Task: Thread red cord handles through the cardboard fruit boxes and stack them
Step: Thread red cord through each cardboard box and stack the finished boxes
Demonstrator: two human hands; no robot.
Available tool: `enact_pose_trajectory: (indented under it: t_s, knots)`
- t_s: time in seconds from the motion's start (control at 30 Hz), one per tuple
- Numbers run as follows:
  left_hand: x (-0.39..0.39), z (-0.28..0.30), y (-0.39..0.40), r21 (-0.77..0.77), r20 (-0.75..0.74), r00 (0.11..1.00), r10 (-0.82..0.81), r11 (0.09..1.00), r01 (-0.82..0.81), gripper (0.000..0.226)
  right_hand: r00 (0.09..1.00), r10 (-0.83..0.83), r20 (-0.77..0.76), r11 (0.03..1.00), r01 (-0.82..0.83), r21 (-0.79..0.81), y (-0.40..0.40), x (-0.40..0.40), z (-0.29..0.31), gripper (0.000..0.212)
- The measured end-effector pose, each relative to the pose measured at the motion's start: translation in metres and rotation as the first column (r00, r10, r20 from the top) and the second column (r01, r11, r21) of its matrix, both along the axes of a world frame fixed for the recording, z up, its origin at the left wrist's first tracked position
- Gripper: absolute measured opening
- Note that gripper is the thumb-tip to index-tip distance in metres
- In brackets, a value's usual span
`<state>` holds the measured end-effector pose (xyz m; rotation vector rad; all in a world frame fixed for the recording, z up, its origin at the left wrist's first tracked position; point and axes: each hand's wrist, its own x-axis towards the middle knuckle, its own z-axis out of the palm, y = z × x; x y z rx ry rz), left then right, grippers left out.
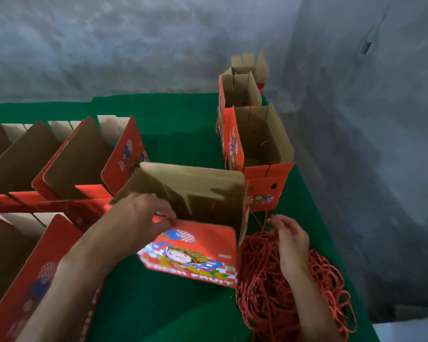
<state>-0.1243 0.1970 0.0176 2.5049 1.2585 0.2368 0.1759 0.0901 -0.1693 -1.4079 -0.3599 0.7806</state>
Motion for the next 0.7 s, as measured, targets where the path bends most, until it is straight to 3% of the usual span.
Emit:
enact_pose_trajectory:
  t_s: [0.13, 0.23, 0.33, 0.4, 0.5, 0.7]
  knots:
    - [0.017, -0.001, -0.012, -0.034, 0.000, 0.999, -0.035, 0.999, 0.035, 0.006, 0.991, 0.133, -0.007, 0.991, -0.134, -0.016, -0.013, -0.018, 0.007, 0.014]
    - [0.025, -0.006, -0.016, -0.079, 0.001, 0.999, -0.047, 0.996, 0.047, 0.010, 0.954, 0.289, 0.077, 0.957, -0.287, -0.032, -0.019, -0.050, 0.014, 0.013]
    - [0.032, -0.008, -0.022, -0.142, 0.014, 0.999, -0.037, 0.989, 0.039, 0.016, 0.874, 0.451, 0.181, 0.891, -0.452, -0.041, -0.017, -0.082, 0.014, 0.012]
    - [0.035, -0.012, -0.025, -0.145, 0.013, 1.000, -0.025, 0.989, 0.027, 0.017, 0.802, 0.538, 0.259, 0.843, -0.521, -0.134, -0.016, -0.097, 0.013, 0.011]
    - [0.037, -0.014, -0.029, -0.144, 0.008, 1.000, -0.006, 0.990, 0.007, 0.019, 0.782, 0.546, 0.300, 0.837, -0.505, -0.208, -0.014, -0.104, 0.018, 0.010]
    - [0.037, -0.017, -0.033, -0.151, 0.006, 1.000, 0.015, 0.988, -0.014, 0.019, 0.820, 0.525, 0.228, 0.851, -0.507, -0.137, -0.015, -0.101, 0.025, 0.019]
